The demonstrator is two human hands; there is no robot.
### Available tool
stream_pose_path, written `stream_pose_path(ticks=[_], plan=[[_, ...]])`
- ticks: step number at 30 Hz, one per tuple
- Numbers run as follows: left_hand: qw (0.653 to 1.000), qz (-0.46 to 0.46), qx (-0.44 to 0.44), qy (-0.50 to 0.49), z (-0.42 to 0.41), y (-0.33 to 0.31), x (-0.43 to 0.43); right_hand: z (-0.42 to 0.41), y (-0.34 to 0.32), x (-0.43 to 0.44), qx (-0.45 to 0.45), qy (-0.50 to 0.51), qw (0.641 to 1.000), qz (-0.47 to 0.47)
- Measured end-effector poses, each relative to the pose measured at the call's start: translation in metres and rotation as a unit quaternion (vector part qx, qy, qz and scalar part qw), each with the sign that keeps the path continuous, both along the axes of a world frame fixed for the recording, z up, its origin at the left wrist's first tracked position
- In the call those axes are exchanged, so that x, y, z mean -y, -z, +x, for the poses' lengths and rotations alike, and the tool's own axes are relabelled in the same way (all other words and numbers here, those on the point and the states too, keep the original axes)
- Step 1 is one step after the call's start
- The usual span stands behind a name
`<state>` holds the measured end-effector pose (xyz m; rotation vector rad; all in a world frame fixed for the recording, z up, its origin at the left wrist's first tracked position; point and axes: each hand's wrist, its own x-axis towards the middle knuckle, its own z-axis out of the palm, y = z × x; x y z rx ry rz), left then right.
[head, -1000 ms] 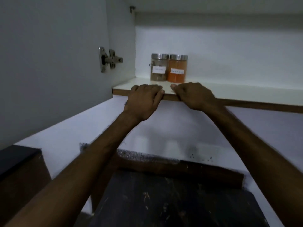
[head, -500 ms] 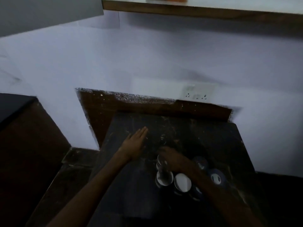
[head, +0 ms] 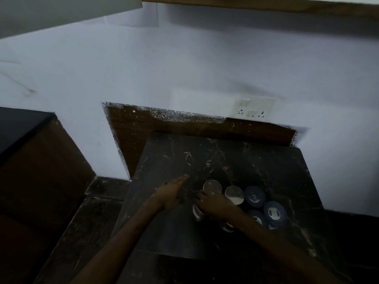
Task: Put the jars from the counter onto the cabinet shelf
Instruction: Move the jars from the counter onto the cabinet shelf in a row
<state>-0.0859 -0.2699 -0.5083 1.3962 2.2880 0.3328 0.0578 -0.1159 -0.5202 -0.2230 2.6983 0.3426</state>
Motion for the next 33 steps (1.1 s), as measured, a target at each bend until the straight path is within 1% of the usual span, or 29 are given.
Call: stream_pose_path(ticks=[2, 4, 5, 6, 8, 10, 11, 13, 15, 17, 18, 20, 23, 25, 28, 31, 33], plan=[[0.996, 0.028, 0.084, 0.018, -0.001, -0.015, -0.002, -0.01, -0.044, 0.001, -0.039, 0.01, 0.996, -0.084], [0.989, 0.042, 0.138, 0.017, -0.001, -0.038, -0.008, -0.016, -0.094, -0.005, -0.102, -0.004, 0.975, -0.199], [0.983, 0.068, 0.168, 0.014, -0.003, -0.052, -0.011, -0.018, -0.121, -0.01, -0.129, -0.013, 0.96, -0.249], [0.972, 0.114, 0.206, 0.012, -0.006, -0.067, -0.015, -0.017, -0.148, -0.016, -0.145, -0.019, 0.948, -0.282], [0.939, 0.215, 0.269, 0.002, -0.011, -0.1, -0.019, -0.015, -0.197, -0.03, -0.176, -0.04, 0.94, -0.288], [0.913, 0.298, 0.278, -0.016, -0.012, -0.134, -0.026, -0.013, -0.234, -0.045, -0.245, -0.04, 0.932, -0.265], [0.901, 0.336, 0.272, -0.033, -0.012, -0.15, -0.032, -0.01, -0.248, -0.051, -0.296, -0.019, 0.918, -0.264], [0.875, 0.414, 0.241, -0.067, -0.008, -0.182, -0.044, -0.002, -0.27, -0.055, -0.398, 0.056, 0.868, -0.291], [0.858, 0.472, 0.185, -0.083, -0.002, -0.217, -0.058, 0.003, -0.288, -0.051, -0.461, 0.122, 0.801, -0.363], [0.86, 0.489, 0.114, -0.09, 0.004, -0.248, -0.07, 0.005, -0.303, -0.042, -0.495, 0.149, 0.744, -0.424], [0.861, 0.494, 0.084, -0.087, 0.006, -0.262, -0.076, 0.005, -0.314, -0.04, -0.512, 0.153, 0.726, -0.434], [0.856, 0.51, 0.047, -0.074, 0.006, -0.291, -0.089, 0.004, -0.34, -0.043, -0.549, 0.145, 0.707, -0.422], [0.861, 0.509, 0.02, -0.017, -0.001, -0.338, -0.102, 0.003, -0.386, -0.057, -0.599, 0.107, 0.697, -0.38], [0.867, 0.496, -0.045, 0.01, -0.011, -0.368, -0.109, 0.0, -0.418, -0.074, -0.619, 0.094, 0.692, -0.36], [0.871, 0.469, -0.145, -0.014, -0.035, -0.395, -0.124, -0.014, -0.455, -0.107, -0.642, 0.117, 0.679, -0.337], [0.866, 0.44, -0.235, -0.042, -0.061, -0.411, -0.143, -0.041, -0.481, -0.148, -0.648, 0.167, 0.671, -0.319], [0.87, 0.415, -0.262, -0.05, -0.074, -0.419, -0.155, -0.062, -0.491, -0.175, -0.637, 0.205, 0.67, -0.322]])
